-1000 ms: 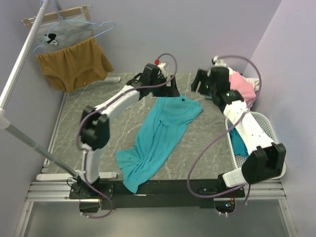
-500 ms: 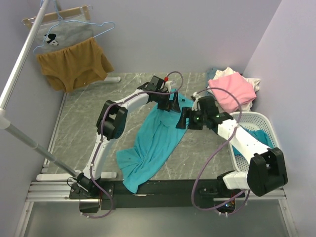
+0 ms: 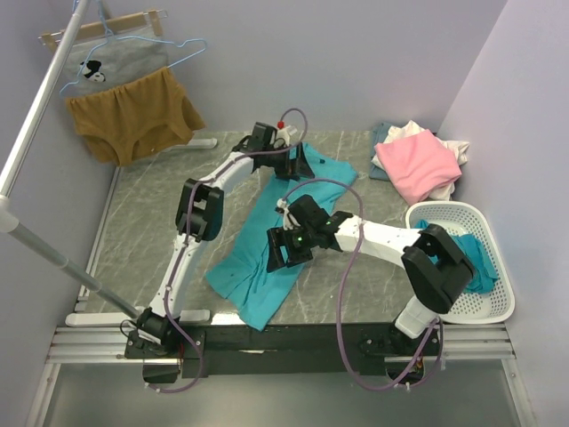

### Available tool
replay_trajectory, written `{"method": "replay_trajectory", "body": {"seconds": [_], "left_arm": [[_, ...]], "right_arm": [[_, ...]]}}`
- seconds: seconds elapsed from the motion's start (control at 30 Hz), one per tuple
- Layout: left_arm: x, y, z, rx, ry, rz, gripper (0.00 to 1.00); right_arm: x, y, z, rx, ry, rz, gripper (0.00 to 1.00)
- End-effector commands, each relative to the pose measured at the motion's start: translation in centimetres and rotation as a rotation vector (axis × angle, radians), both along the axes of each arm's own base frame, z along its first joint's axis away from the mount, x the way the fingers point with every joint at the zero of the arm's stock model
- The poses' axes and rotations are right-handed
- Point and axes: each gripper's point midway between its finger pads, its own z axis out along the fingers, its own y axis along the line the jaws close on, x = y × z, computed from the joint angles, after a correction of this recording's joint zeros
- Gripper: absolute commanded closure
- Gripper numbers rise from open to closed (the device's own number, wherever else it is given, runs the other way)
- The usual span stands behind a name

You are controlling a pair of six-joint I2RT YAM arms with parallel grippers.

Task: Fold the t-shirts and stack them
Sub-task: Rotate the tshirt 90 degrees

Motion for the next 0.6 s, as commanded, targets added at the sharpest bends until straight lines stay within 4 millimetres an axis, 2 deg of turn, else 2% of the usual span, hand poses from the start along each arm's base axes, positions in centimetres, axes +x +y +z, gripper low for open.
{"method": "replay_trajectory", "body": {"seconds": [0.0,0.07,0.13,0.3,0.37,0.47,0.57], "left_arm": [[3.6,2.9,-1.4,-0.043,0.015,0.099,0.00],[4.4,3.5,-1.0,-0.064,0.009,0.119,0.00],[5.4,4.8,-0.8,-0.073,0.006,0.149,0.01],[7.9,7.8,1.1,-0.147,0.001,0.217,0.01],[8.7,8.6,1.7,-0.163,0.000,0.246,0.01],[10.2,10.4,2.8,-0.182,-0.020,0.301,0.01],[11.3,11.0,3.8,-0.211,-0.041,0.333,0.01]], "right_arm": [[-0.6,3.3,0.9,0.068,0.013,0.043,0.20],[-1.7,3.5,-0.6,0.032,0.049,0.054,0.20],[-1.8,2.7,-2.6,-0.054,0.068,0.003,0.20],[-2.5,-1.0,-6.5,-0.255,0.124,-0.124,0.19],[-2.6,-2.7,-7.6,-0.322,0.112,-0.176,0.19],[-2.2,-5.3,-8.2,-0.423,0.069,-0.263,0.19],[-1.8,-7.3,-8.4,-0.512,0.036,-0.311,0.18]]}}
